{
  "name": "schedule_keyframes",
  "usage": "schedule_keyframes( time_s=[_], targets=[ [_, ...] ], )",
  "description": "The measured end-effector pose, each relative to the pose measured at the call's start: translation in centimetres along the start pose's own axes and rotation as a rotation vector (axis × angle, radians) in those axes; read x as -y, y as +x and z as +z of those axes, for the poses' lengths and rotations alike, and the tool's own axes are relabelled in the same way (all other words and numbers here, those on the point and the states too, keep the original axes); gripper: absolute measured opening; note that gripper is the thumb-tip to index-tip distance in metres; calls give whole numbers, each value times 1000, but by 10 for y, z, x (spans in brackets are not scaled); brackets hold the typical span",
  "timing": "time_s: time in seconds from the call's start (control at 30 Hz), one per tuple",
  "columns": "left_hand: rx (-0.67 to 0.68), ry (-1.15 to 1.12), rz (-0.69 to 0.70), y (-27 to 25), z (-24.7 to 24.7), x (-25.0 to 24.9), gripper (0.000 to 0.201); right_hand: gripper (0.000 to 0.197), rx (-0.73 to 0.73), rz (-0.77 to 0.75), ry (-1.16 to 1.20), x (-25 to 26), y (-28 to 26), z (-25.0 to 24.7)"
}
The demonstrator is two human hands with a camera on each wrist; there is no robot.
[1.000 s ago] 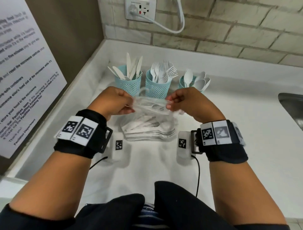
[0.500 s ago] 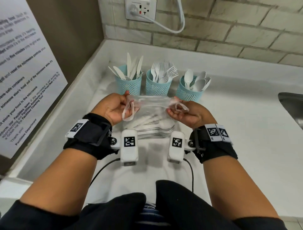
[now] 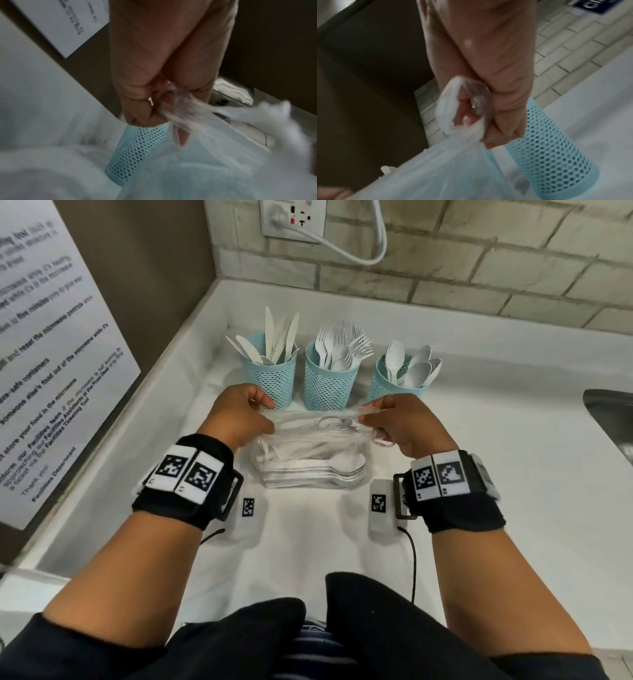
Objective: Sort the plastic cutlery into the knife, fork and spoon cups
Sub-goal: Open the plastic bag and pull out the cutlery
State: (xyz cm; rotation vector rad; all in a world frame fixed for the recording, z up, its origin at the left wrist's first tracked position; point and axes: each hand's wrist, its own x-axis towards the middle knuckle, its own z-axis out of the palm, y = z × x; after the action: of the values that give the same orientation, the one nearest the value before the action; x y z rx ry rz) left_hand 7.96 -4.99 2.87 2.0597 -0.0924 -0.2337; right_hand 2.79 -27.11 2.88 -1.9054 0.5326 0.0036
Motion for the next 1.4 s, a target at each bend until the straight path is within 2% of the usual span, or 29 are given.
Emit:
schedule_keyframes(
  time_s=[0.07,0.1,0.17,0.27,0.33,0.4,0.43,0.5,0.53,0.6,0.63,0.7,0.77,0.8,0.87,0.9,1.0,1.03,1.1,1.2,1.23,1.3,1.37,1.4],
  targets=[
    [-35,42,38,-1,-3,1,30,15,-79,-41,39,-3,2,-2],
    [-28,18,32,-1,-6,1,25,12,-74,-37,112,-4,1,-4],
    [38,-106,-35,-3,-12,-2,15,6,2,4,220,-7,-1,-8],
    [143,-373,-156,-3,-18,-7,7,10,187,142,366,-9,0,-12],
    [190,-568,-240,0,-15,-5,11,24,260,239,569,-9,1,-11],
    [219,-732,-323,0,-7,-2,20,38,221,347,803,-14,3,-8],
    [207,-807,-376,0,-3,0,23,37,181,394,912,-18,4,-5],
    [151,-937,-476,1,1,4,31,16,154,421,1033,-21,5,0],
    [138,-991,-513,2,2,6,35,23,170,386,1042,-24,5,3],
    [149,-1100,-570,4,3,12,31,48,305,342,1130,-32,6,4],
    [147,-1145,-598,5,4,16,27,45,330,363,1136,-35,5,6],
    [101,-1177,-642,8,5,24,19,18,203,465,1073,-42,9,12],
    [82,-1084,-630,8,5,27,21,30,120,497,1074,-44,12,13],
    [98,-994,-589,7,5,26,18,29,104,451,1016,-41,12,11],
    [109,-767,-456,4,4,22,12,19,87,336,733,-32,8,7],
    [102,-649,-391,4,3,20,19,14,57,263,535,-25,4,5],
    [38,-281,-215,1,0,12,42,29,-146,-13,66,-14,-1,2],
    [7,-150,-134,1,-1,10,40,33,-198,-100,-10,-9,-3,2],
    [12,78,12,1,2,6,24,35,-214,-184,-171,-4,-7,5],
    [47,292,21,0,10,5,7,45,-135,-163,-393,-7,-6,14],
    [50,337,4,0,12,6,9,46,-140,-157,-446,-11,-4,18],
    [77,395,-27,2,15,10,27,43,-170,-185,-516,-17,-1,25],
    [88,336,-46,4,14,13,38,30,-227,-218,-429,-21,0,25],
    [79,240,-69,6,12,15,40,24,-237,-190,-283,-23,1,23]
  ],
)
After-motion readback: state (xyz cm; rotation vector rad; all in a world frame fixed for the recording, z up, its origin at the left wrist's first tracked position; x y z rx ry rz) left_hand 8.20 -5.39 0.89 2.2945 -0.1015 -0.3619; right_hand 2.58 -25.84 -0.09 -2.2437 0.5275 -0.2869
